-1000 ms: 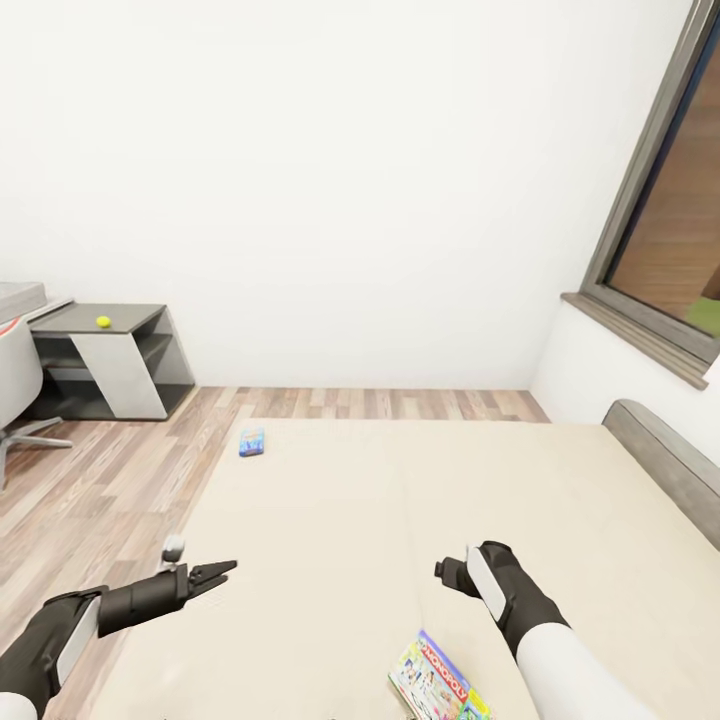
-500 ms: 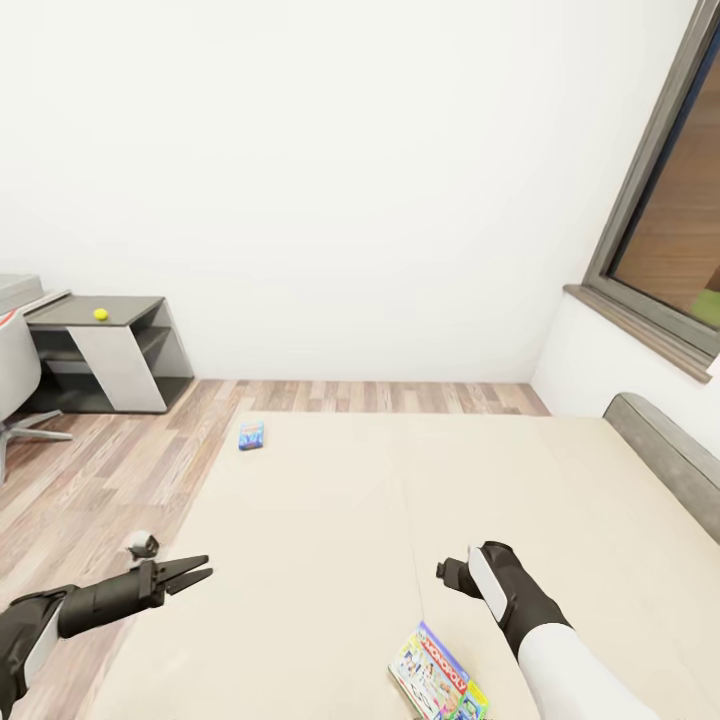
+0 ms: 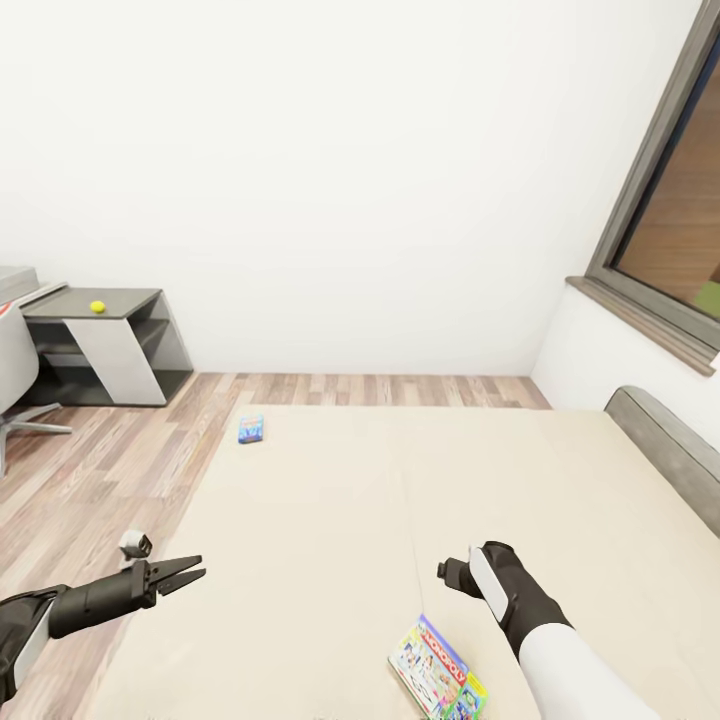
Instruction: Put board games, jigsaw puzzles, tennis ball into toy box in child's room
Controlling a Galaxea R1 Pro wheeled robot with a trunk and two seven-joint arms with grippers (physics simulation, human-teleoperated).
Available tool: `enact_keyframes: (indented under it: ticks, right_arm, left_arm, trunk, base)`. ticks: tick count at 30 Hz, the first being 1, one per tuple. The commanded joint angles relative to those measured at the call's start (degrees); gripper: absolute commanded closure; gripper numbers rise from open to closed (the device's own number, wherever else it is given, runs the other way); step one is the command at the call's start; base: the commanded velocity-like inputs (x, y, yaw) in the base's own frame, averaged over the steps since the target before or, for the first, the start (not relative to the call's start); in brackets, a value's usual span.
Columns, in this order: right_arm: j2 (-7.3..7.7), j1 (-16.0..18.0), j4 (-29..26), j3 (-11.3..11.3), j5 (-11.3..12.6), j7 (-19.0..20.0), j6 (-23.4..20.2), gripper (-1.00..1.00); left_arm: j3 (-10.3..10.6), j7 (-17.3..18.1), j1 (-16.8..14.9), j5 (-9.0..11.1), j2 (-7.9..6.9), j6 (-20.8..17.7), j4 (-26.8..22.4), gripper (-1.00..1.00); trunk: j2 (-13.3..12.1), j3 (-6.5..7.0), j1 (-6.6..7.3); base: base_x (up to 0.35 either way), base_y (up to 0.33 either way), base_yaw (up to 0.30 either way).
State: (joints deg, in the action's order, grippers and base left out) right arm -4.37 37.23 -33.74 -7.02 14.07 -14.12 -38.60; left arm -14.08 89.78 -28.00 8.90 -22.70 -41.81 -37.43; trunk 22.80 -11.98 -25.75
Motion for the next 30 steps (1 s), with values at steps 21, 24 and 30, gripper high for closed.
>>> enact_keyframes:
  ticks: [21,24,30]
  right_arm:
    - [-0.02,0.04,-0.09,-0.05,0.62,-0.38,-0.16,-1.0]
    - [0.08,0.04,-0.09,-0.08,0.66,-0.38,-0.16,-1.0]
    - [0.2,0.04,-0.09,-0.1,0.66,-0.38,-0.16,-1.0]
  left_arm:
    - [-0.04,0.22,-0.04,-0.09,-0.04,-0.84,-0.01,-1.0]
    - [-0.04,0.22,-0.04,-0.1,-0.05,-0.88,-0.01,-1.0]
    - [-0.03,0.22,-0.04,-0.17,-0.02,-0.9,-0.01,-1.0]
  trunk:
    - [0.12,-2.1,-0.03]
    - [0.12,-2.38,-0.03]
    - [0.12,-2.95,-0.03]
  base:
    - [0.0,0.0,0.0]
    - [0.0,0.0,0.0]
    - [0.0,0.0,0.0]
